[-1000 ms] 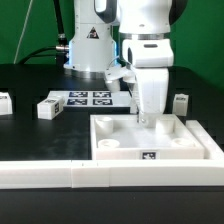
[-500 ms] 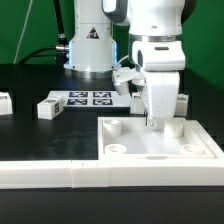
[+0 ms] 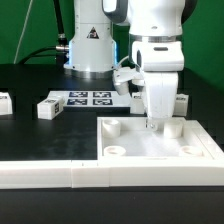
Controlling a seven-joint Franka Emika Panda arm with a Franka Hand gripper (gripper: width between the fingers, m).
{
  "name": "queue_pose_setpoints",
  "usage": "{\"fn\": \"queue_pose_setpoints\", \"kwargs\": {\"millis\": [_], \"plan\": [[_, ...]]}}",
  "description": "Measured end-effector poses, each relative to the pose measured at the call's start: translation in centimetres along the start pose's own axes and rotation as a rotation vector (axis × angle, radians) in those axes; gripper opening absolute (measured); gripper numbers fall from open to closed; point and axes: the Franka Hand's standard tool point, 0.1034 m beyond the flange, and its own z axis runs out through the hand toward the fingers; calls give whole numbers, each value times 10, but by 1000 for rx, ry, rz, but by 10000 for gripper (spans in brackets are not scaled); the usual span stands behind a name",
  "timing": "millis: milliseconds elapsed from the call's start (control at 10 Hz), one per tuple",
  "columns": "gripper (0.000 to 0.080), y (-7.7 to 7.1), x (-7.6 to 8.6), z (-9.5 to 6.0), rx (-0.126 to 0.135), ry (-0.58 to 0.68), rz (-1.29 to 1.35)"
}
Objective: Assemble one leg
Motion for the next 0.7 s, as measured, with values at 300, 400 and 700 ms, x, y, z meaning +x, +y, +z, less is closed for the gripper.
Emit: {"fn": "queue_pose_setpoints", "kwargs": {"millis": [300, 400, 700], "plan": [[611, 0, 0, 0, 0, 0, 0], [642, 0, 0, 0, 0, 0, 0], [647, 0, 0, 0, 0, 0, 0]]}}
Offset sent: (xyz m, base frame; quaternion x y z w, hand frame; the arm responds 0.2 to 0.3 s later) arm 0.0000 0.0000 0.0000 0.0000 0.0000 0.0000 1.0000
